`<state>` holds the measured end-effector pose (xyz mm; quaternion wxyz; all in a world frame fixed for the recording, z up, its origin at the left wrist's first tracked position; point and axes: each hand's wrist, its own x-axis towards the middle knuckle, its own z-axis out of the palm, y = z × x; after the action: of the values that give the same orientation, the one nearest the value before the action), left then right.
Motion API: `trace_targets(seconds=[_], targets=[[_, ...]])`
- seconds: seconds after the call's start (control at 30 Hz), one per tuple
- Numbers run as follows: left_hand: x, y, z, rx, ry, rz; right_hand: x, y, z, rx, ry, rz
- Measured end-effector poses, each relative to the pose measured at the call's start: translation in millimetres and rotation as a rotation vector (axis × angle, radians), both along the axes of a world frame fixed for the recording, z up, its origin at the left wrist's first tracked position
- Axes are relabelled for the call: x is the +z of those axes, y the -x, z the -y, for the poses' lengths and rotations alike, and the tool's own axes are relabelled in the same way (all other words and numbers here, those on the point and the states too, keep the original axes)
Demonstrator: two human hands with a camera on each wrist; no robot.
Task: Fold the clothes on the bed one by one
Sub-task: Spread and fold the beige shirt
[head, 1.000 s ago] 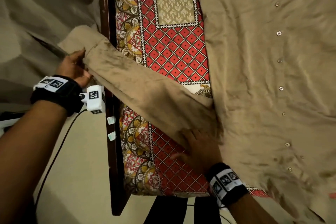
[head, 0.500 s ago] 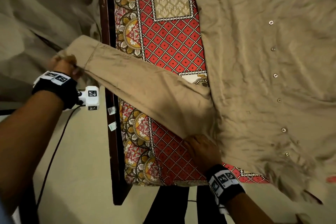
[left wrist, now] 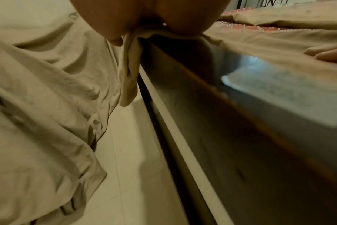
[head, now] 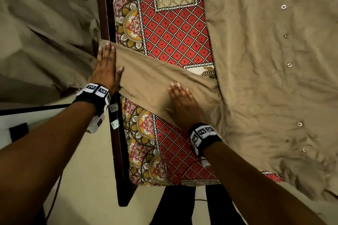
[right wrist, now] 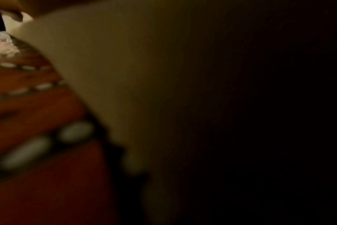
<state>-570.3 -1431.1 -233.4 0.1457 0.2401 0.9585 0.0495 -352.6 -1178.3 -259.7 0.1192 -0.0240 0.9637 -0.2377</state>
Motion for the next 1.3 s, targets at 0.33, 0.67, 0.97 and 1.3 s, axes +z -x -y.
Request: trace_targets(seconds=[0.33,0.67,0.97,1.3], targets=[[3.0,-0.4,-1.4,0.038,0.035,0.030,13.6,-34.7,-37.7,-0.231,-0.179,0.132],[11.8,-117.1,-114.7,-0.184,0.015,0.128,-0.8,-93.5,-44.5,-0.195,-0.106,0.026],[-19.9,-126.7,-116.8,0.020,0.062,0.065,18.8,-140.9,-59.7,-0.290,-0.030,0.030],[18.3,-176.6,-208.7,-0.058,-0.253,0.135,72.5,-175.9,-192.9,-0.432,-0.191,-0.062]])
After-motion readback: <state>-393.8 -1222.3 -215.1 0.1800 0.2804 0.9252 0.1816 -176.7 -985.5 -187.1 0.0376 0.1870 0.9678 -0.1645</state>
